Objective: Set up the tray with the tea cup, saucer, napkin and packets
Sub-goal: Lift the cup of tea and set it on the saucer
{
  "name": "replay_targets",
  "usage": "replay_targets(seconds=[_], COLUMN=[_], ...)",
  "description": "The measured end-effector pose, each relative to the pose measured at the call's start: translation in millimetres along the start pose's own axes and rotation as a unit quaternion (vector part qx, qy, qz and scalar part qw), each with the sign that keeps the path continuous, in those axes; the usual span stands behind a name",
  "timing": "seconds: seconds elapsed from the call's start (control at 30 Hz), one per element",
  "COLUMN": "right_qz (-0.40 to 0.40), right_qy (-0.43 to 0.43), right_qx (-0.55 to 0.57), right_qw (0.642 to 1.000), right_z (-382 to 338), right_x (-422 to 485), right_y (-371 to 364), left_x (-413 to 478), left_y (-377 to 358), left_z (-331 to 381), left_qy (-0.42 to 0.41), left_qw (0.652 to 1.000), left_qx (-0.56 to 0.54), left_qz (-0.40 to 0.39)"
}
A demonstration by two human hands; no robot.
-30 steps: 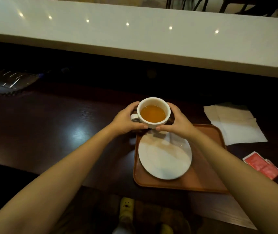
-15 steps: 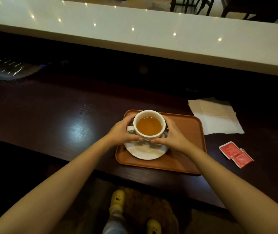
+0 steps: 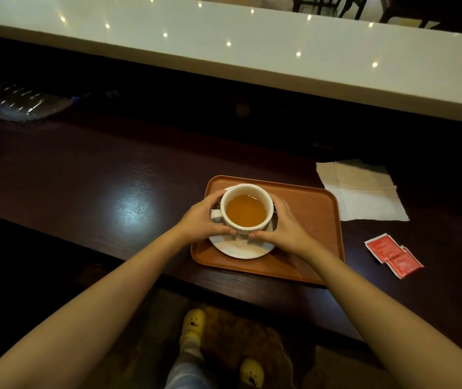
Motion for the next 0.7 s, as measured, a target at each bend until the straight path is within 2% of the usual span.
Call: replay_targets(seconds=[0.17,0.33,0.43,0.57,0.7], right_qz=[-0.014,-0.037,-0.054,0.005,0.093], right_qy=[-0.005,-0.033,-0.085,-0.111,-0.135], right_qx=[0.006,-0.012,-0.011,-0.052,-0.103], right_qw=[1.000,0.999,0.995,0.992,0.981], right_z=[-0.9,-0.5,5.6,15.4,31.5], right_x=[0.7,1.0,-6.9,-31.7,-66.9], right_y=[0.2,3.7,16.2,54.6,97.3], left_x=[-2.9,-7.2,-9.9,4.4,37.8], left_y=[-3.5,1.8,15.2,24.1,-1.3], left_z=[2.0,13.5,25.0,70.0,116.4], left_qy=[-0.007,-0.033,-0.014,-0.056,-0.099], left_qw=[1.000,0.999,1.000,0.996,0.981], left_qx=[0.001,-0.005,-0.017,0.064,0.164], left_qz=[0.006,-0.024,0.011,0.038,0.035])
Point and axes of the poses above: each hand's wrist, its own x-axis towards the middle knuckle, its own y-axis out of the back of the hand, z = x × y, the point moved 3 cm from there along x, towards the middle knuckle, and after that the axes turned 13 degrees about -z, right-handed, at the moved point
